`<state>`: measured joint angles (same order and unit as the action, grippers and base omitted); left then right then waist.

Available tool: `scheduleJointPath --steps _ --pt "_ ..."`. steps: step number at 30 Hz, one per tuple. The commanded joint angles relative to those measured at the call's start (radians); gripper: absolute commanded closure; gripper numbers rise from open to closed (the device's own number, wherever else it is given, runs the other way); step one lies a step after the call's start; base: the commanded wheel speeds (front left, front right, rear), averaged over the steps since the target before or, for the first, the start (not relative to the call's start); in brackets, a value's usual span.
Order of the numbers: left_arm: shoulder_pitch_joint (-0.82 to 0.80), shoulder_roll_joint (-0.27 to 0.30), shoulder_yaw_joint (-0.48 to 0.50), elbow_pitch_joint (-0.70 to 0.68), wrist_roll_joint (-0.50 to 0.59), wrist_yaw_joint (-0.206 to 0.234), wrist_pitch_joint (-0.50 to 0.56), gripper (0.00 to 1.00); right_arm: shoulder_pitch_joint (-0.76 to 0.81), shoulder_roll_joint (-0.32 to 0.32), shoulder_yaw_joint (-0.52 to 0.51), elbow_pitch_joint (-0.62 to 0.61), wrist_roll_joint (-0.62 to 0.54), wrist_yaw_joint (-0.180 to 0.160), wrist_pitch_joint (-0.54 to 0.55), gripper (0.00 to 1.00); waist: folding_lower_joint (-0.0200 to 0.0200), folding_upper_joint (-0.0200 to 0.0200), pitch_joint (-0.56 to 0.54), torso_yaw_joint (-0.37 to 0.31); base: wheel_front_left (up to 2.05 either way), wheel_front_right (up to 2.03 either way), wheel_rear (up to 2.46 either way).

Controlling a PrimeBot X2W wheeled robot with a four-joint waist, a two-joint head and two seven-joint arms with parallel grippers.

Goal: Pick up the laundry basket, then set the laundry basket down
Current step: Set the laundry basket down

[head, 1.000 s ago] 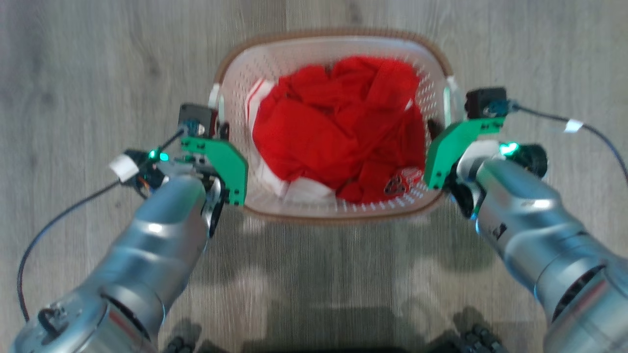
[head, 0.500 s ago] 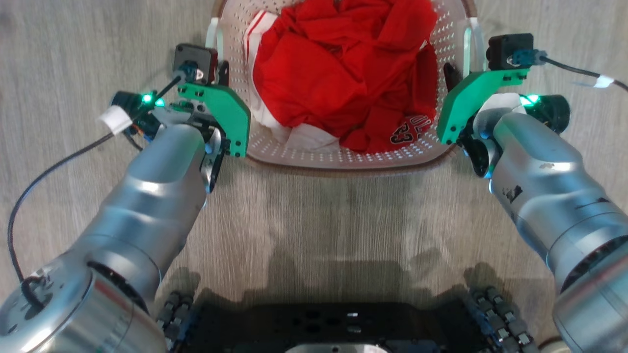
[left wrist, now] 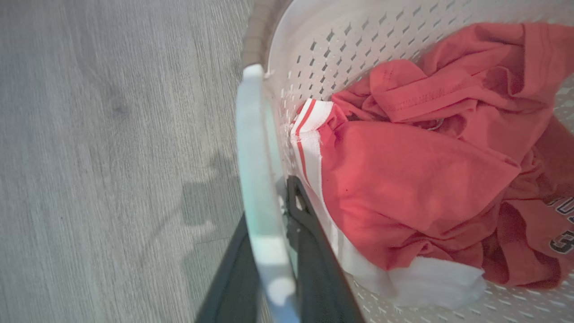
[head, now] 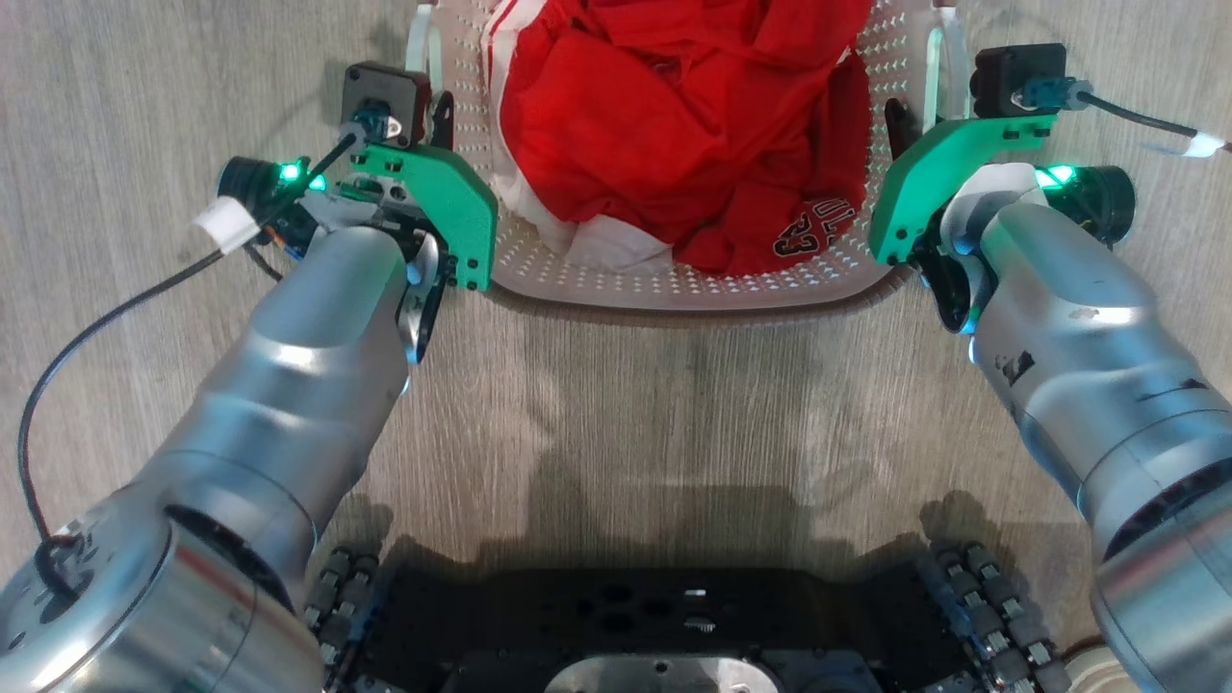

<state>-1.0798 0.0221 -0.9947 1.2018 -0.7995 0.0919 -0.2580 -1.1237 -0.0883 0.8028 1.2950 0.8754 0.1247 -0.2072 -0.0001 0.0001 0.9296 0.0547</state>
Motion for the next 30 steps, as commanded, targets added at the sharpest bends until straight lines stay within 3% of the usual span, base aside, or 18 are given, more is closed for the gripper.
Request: scheduleJointPath --steps 1,5,6,8,9,10,11,12,30 --pt "-0.012 0.028 0.007 -0.008 0.016 0.006 -0.004 1.0 0.043 0.016 0.012 -0.004 -0.029 0.006 -0.005 1.0 0.0001 -0.0001 0.002 -0.001 0.0 0.0 0.0" --pt "-0.011 0.028 0.007 -0.007 0.018 0.004 -0.004 1.0 0.046 0.02 -0.022 -0.004 -0.062 0.006 -0.001 1.0 0.0001 -0.0001 0.004 -0.002 0.0 0.0 0.0" --pt "-0.01 0.028 0.007 -0.005 0.017 0.004 -0.004 1.0 0.046 0.021 -0.031 -0.004 -0.071 0.006 -0.002 0.94 0.0001 -0.0001 0.003 -0.002 0.0 0.0 0.0" --pt "-0.006 0.028 0.008 0.001 0.01 0.002 -0.004 1.0 0.047 0.023 -0.048 -0.004 -0.089 0.006 -0.004 0.7 0.0001 -0.0001 0.0 -0.004 0.0 0.0 0.0" --pt "-0.005 0.028 0.009 0.003 0.006 0.004 -0.004 0.89 0.049 0.023 -0.056 -0.004 -0.098 0.006 -0.004 0.59 0.0001 -0.0001 -0.002 -0.004 0.0 0.0 0.0" --pt "-0.004 0.028 0.009 0.003 0.003 0.007 -0.004 0.58 0.05 0.024 -0.065 -0.004 -0.107 0.006 -0.005 0.4 0.0001 -0.0001 -0.004 -0.004 0.0 0.0 0.0" --pt "-0.002 0.028 0.011 0.005 -0.003 0.009 -0.004 0.28 0.05 0.024 -0.074 -0.004 -0.118 0.006 -0.007 0.0 0.0001 -0.0001 -0.007 -0.004 0.0 0.0 0.0" --pt "0.001 0.028 0.012 0.005 -0.009 0.011 -0.004 0.0 0.051 0.024 -0.083 -0.004 -0.129 0.006 -0.009 0.0 0.0001 -0.0001 -0.01 -0.004 0.0 0.0 0.0" --pt "0.035 0.028 -0.011 0.013 -0.063 0.023 -0.003 0.0 0.075 0.035 -0.238 -0.004 -0.292 0.006 -0.037 0.0 0.0001 -0.0001 -0.1 -0.006 0.0 0.0 0.0"
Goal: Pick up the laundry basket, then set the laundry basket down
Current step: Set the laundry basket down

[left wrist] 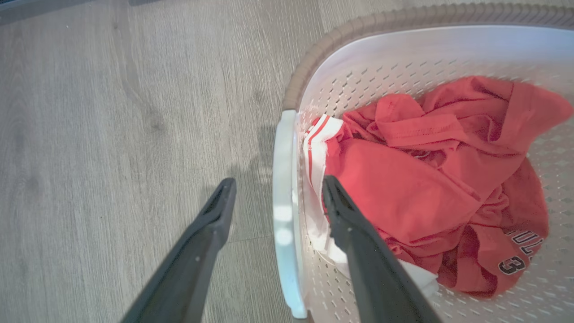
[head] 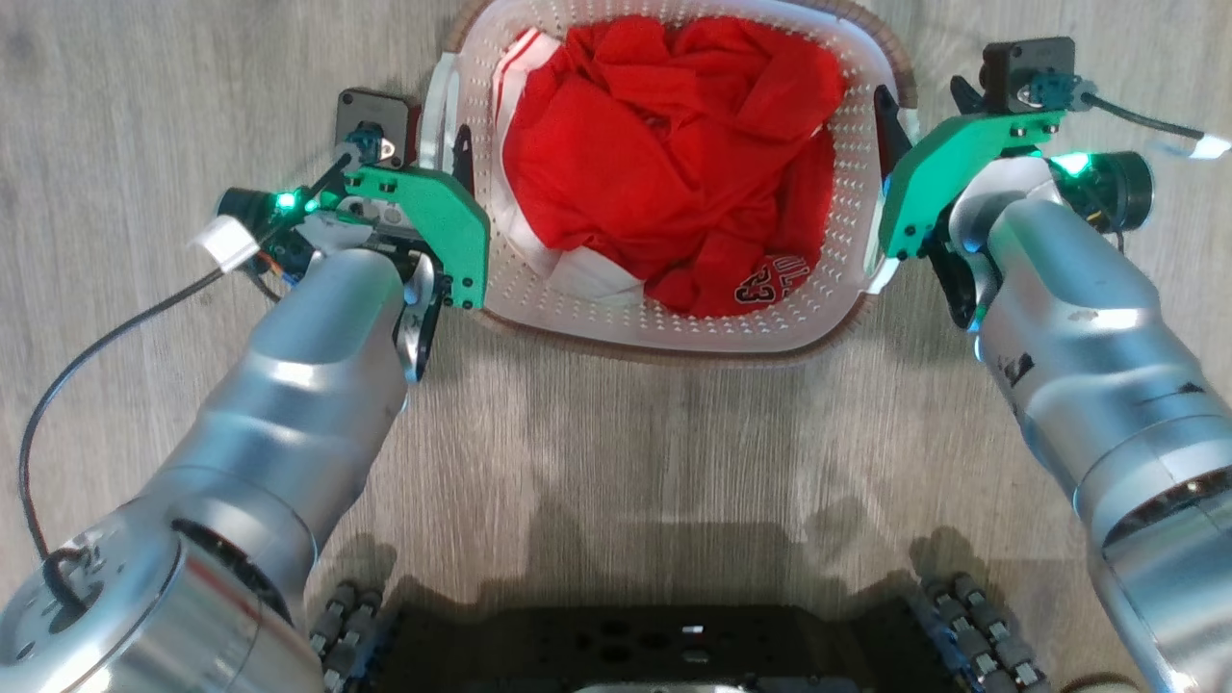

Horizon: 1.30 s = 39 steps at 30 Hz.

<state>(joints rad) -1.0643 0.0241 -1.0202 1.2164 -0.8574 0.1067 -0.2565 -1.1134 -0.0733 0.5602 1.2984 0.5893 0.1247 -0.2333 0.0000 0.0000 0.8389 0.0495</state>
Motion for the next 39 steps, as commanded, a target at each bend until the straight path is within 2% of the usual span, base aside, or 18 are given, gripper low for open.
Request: scheduleJointPath --steps 1,7,11,18,23,33,39 --pt "0.021 0.026 0.025 -0.011 0.0 0.015 -0.005 0.0 0.068 0.021 -0.012 -0.008 -0.024 0.006 -0.016 0.0 0.0 0.0 -0.026 -0.002 0.0 0.0 0.0" --pt "0.048 0.039 0.084 -0.067 0.038 0.031 -0.005 0.0 0.07 0.022 -0.081 -0.008 -0.086 0.006 -0.027 0.0 0.0 0.0 -0.089 -0.007 0.0 0.0 0.0" --pt "0.083 0.058 0.16 -0.145 0.076 0.038 -0.005 0.0 0.078 0.023 -0.162 -0.041 -0.116 0.006 -0.028 0.0 0.0 0.0 -0.136 -0.009 0.0 0.0 0.0" --pt "0.208 0.097 0.325 -0.316 0.208 0.048 -0.005 0.0 0.186 0.023 -0.269 -0.214 -0.223 0.006 -0.028 0.0 0.0 0.0 -0.244 -0.008 0.0 0.0 0.0" --pt "0.315 0.108 0.434 -0.419 0.314 0.04 -0.005 0.0 0.281 0.023 -0.303 -0.358 -0.276 0.006 -0.028 0.0 0.0 0.0 -0.321 -0.009 0.0 0.0 0.0" --pt "0.538 0.104 0.62 -0.663 0.523 0.009 -0.005 0.0 0.488 0.023 -0.307 -0.599 -0.261 0.006 -0.028 0.0 0.0 0.0 -0.471 -0.022 0.0 0.0 0.0" --pt "0.695 0.089 0.724 -0.801 0.597 -0.003 -0.005 0.0 0.613 0.023 -0.324 -0.709 -0.27 0.006 -0.028 0.0 0.0 0.0 -0.558 -0.039 0.0 0.0 0.0"
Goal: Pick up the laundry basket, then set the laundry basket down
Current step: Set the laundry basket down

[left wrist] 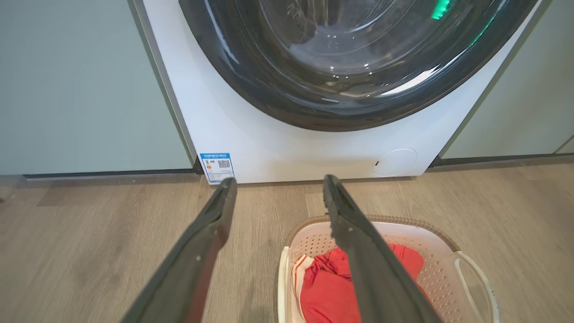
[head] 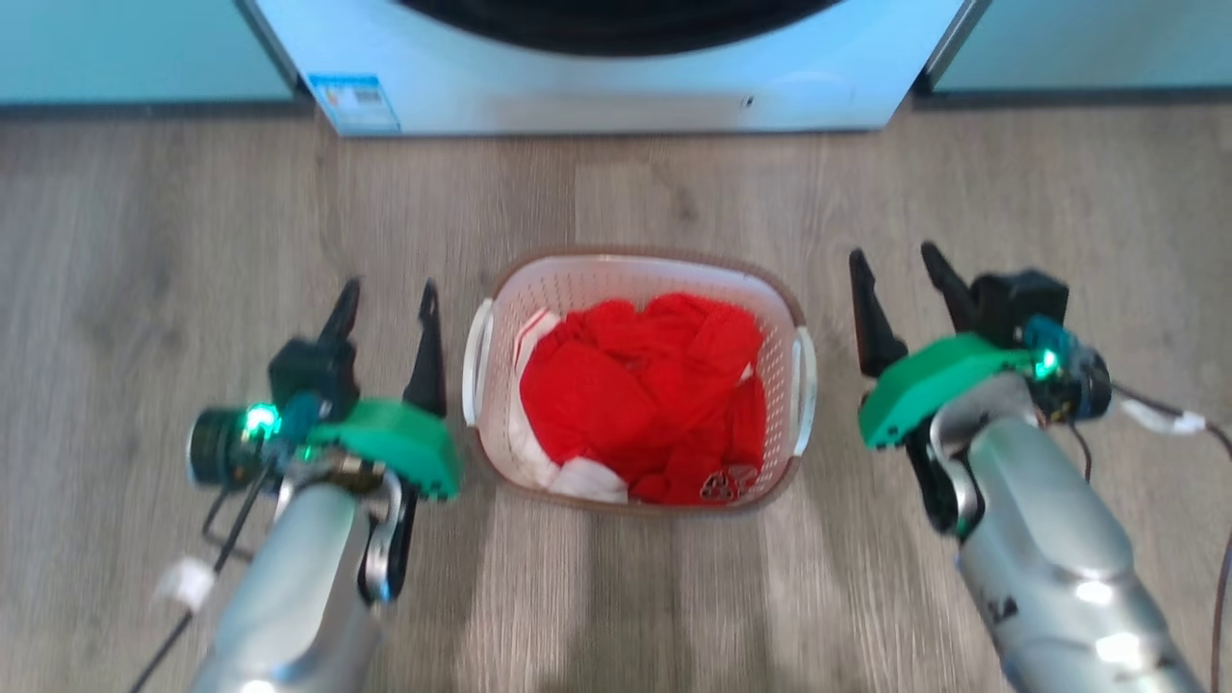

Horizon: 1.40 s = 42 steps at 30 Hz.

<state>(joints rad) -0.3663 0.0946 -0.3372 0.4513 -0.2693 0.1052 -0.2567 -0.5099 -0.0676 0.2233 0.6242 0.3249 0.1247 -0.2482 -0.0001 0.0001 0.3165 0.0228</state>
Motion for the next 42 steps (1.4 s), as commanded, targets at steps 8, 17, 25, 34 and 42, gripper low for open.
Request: scheduleJointPath --steps 8,17,25,34,42 --pt "0.165 -0.003 0.133 -0.173 0.063 -0.015 -0.005 0.0 0.139 0.017 -0.011 -0.17 -0.021 0.006 -0.014 0.0 0.0001 -0.0001 -0.114 -0.039 0.0 0.0 0.0" --pt "0.324 -0.021 0.214 -0.313 0.098 -0.027 -0.005 0.0 0.294 0.017 -0.03 -0.317 -0.013 0.006 -0.014 0.0 0.0001 -0.0001 -0.184 -0.066 0.0 0.0 0.0" --pt "0.417 -0.035 0.232 -0.393 0.114 -0.027 -0.005 0.0 0.386 0.017 -0.051 -0.398 -0.023 0.006 -0.014 0.0 0.0001 -0.0001 -0.229 -0.062 0.0 0.0 0.0" --pt "0.472 -0.041 0.238 -0.427 0.118 -0.031 -0.005 0.0 0.434 0.017 -0.062 -0.447 -0.032 0.006 -0.014 0.0 0.0001 -0.0001 -0.271 -0.056 0.0 0.0 0.0" --pt "0.485 -0.043 0.236 -0.441 0.119 -0.035 -0.005 0.0 0.449 0.017 -0.073 -0.449 -0.04 0.006 -0.014 0.0 0.0001 -0.0001 -0.288 -0.05 0.0 0.0 0.0"
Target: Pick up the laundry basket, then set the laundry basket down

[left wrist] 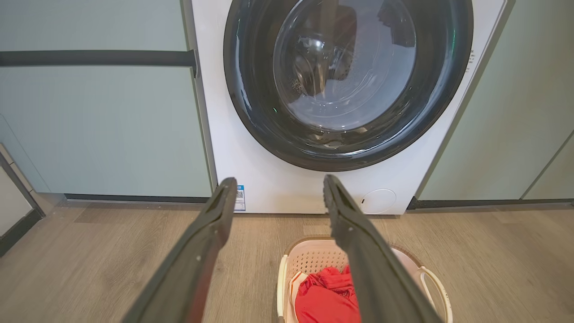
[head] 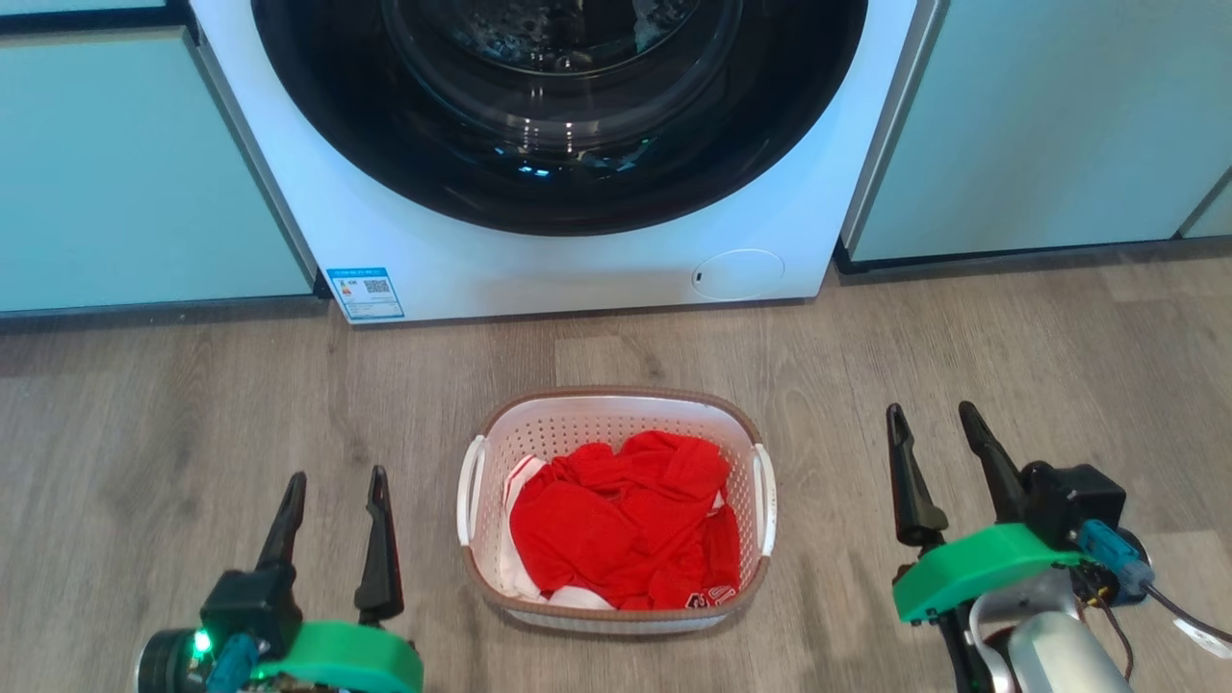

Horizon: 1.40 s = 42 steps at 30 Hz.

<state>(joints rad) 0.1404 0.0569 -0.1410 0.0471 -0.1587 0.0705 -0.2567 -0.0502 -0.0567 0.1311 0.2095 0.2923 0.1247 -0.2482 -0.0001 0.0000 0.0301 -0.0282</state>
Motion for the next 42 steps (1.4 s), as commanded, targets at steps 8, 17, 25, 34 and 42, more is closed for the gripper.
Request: scheduleJointPath --steps 8,17,25,34,42 --pt "-0.013 -0.006 0.04 -0.039 0.016 0.0 -0.005 0.0 -0.01 0.006 0.017 -0.025 -0.006 0.006 -0.014 0.0 0.0001 0.0 -0.01 0.001 0.0 0.0 0.0" --pt "-0.004 -0.006 0.042 -0.038 0.02 -0.002 -0.005 0.0 -0.008 0.006 0.011 -0.025 -0.01 0.006 -0.014 0.0 0.0001 0.0 -0.018 0.001 0.0 0.0 0.0" --pt "0.002 -0.007 0.042 -0.036 0.028 -0.005 -0.005 0.0 0.001 0.006 0.013 -0.024 -0.011 0.006 -0.014 0.0 0.0001 0.0 -0.029 0.002 0.0 0.0 0.0" --pt "0.037 0.0 -0.008 0.061 0.002 -0.002 0.003 1.0 0.043 0.001 -0.001 0.064 0.016 0.0 0.004 1.0 0.0001 0.0 -0.033 0.003 0.0 0.0 0.0" --pt "0.019 0.006 0.001 0.068 -0.101 -0.013 0.021 1.0 0.037 -0.004 -0.01 0.062 0.107 0.0 0.022 1.0 0.0001 0.0 -0.033 0.004 0.0 0.0 0.0"
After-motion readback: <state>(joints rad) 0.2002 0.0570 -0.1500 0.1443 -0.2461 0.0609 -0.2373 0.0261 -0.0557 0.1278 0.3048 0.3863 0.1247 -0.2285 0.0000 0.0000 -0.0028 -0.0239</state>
